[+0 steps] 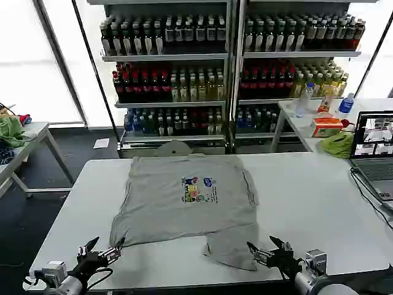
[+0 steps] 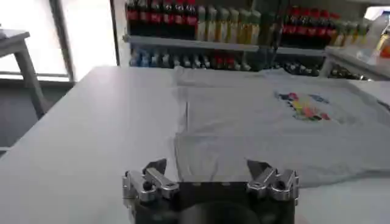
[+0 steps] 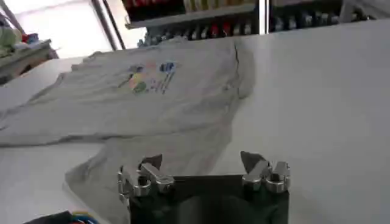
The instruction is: Fold and organize the clothes.
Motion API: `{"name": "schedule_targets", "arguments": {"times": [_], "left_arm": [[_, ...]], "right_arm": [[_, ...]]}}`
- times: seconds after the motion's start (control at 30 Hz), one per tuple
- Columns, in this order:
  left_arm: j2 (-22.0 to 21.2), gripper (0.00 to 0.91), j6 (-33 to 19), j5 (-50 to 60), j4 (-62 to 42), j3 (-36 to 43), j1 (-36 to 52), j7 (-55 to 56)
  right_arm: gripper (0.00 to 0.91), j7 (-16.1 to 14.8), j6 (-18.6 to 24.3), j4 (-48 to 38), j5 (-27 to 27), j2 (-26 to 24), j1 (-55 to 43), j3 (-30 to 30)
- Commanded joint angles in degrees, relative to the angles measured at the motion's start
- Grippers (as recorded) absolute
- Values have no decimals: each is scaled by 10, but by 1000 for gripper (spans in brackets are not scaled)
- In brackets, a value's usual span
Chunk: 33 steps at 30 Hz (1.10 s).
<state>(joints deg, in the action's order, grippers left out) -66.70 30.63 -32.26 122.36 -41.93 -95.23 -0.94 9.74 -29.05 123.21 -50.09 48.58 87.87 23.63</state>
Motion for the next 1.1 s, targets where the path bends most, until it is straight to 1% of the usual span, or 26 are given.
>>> {"name": "schedule_targets", "arguments": {"times": [0.03, 0.07, 0.1, 0.13, 0.17, 0.23, 0.4, 0.6, 0.63, 0.67, 0.7, 0.73, 0.77, 0.8, 0.9, 0.93, 0.97, 1.03, 1.1], "left_arm": [[2, 907, 16, -7, -3, 4, 2, 4], [0, 907, 16, -7, -5, 6, 4, 4], [-2, 907, 16, -7, -6, 8, 6, 4], [-3, 907, 16, -7, -7, 10, 8, 5], [-4, 907, 16, -7, -8, 10, 8, 5], [-2, 907, 15, -8, -11, 9, 11, 3], [-3, 907, 14, -8, -25, 9, 21, 4], [-7, 907, 14, -17, -31, 15, 23, 4], [-7, 887, 13, -17, -32, 17, 23, 4], [-8, 695, 12, -17, -33, 18, 23, 4], [-9, 584, 11, -17, -36, 19, 24, 3], [-9, 353, 11, -17, -39, 21, 25, 4], [-10, 262, 11, -17, -41, 22, 26, 3], [-10, 141, 11, -17, -42, 22, 26, 3], [-11, 121, 8, -17, -46, 23, 28, 3], [-12, 81, 7, -17, -50, 22, 30, 3], [-11, 60, 6, -17, -51, 22, 30, 3], [-11, 30, 5, -18, -57, 21, 31, 1], [-11, 20, 4, -18, -65, 20, 32, 0]], "right_arm": [[736, 33, -41, 3, -20, 17, -8, -11], [403, 32, -41, 3, -19, 17, -8, -13], [282, 31, -41, 2, -16, 16, -8, -20], [30, 32, -41, 1, -11, 17, -9, -29], [0, 32, -41, -1, 0, 20, -9, -35], [0, 25, -40, -6, 9, 28, -11, -49], [0, 22, -40, -18, 15, 47, -22, -65], [0, 13, -37, -18, 20, 43, -20, -67], [0, 13, -36, -17, 19, 42, -19, -66], [0, 12, -36, -17, 19, 42, -18, -65], [0, 12, -33, -17, 19, 42, -17, -64], [0, 12, -32, -18, 19, 42, -17, -64], [0, 11, -29, -19, 19, 42, -17, -63], [0, 11, -26, -20, 19, 42, -17, -63], [0, 10, -21, -22, 17, 42, -17, -61], [0, 9, -20, -22, 17, 42, -17, -60], [0, 8, -20, -22, 16, 42, -17, -60], [0, 6, -19, -21, 16, 40, -16, -60], [0, 5, -19, -20, 16, 39, -16, -60]]}}
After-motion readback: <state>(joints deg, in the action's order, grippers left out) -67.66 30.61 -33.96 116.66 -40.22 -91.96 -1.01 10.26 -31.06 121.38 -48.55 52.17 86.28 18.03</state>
